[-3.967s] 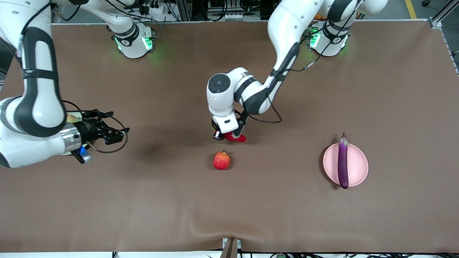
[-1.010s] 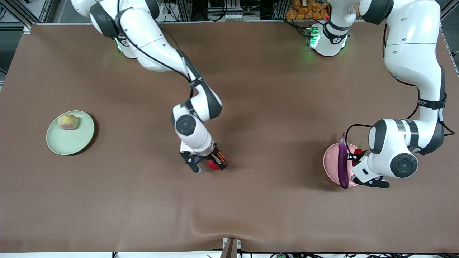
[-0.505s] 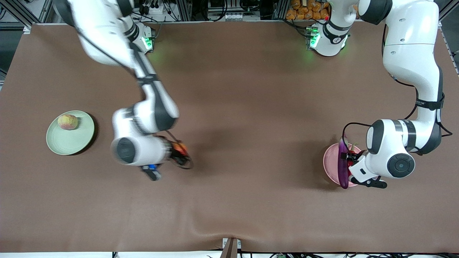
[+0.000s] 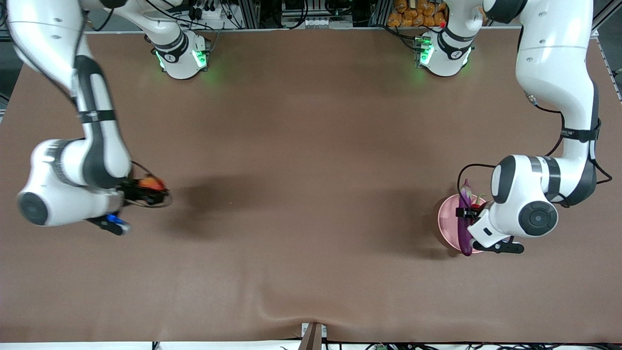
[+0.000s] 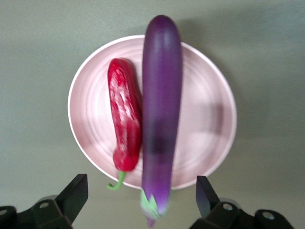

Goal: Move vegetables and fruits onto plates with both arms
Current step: 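Place the chili on the pink plate while the right gripper places the apple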

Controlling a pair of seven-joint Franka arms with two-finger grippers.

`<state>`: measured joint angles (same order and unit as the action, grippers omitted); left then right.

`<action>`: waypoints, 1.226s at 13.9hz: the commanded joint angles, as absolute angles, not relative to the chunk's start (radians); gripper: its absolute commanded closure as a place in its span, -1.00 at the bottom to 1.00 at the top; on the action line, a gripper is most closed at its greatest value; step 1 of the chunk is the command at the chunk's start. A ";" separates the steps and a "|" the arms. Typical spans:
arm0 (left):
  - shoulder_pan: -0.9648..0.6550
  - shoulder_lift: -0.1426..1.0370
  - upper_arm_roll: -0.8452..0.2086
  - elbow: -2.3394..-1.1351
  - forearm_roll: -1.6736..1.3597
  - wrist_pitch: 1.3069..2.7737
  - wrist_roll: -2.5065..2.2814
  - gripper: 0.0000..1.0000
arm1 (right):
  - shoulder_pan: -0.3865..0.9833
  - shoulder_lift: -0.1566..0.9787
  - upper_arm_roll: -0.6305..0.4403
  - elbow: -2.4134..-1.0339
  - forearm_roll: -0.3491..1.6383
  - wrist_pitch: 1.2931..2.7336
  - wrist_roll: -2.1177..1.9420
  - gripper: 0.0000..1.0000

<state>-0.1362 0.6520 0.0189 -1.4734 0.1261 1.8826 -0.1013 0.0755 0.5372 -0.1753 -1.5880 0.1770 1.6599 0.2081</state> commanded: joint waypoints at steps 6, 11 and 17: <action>-0.155 0.428 -0.032 -1.745 0.129 1.945 -0.190 -1.00 | -0.202 0.520 -0.160 -1.651 0.052 1.707 -0.256 1.00; -0.132 0.270 -0.032 -1.983 0.083 2.131 -0.195 -1.00 | -0.221 0.569 -0.158 -1.644 0.071 1.732 -0.256 0.59; -0.132 0.075 -0.034 -2.152 0.058 2.217 -0.268 -1.00 | -0.213 0.584 -0.156 -1.635 0.078 1.749 -0.255 -1.00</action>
<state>-0.1350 0.1604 -0.0300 -2.1147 0.0729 2.2131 -0.2413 -0.2091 0.5903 -0.1671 -1.6436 0.0767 1.7570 -0.2498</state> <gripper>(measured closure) 0.000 0.000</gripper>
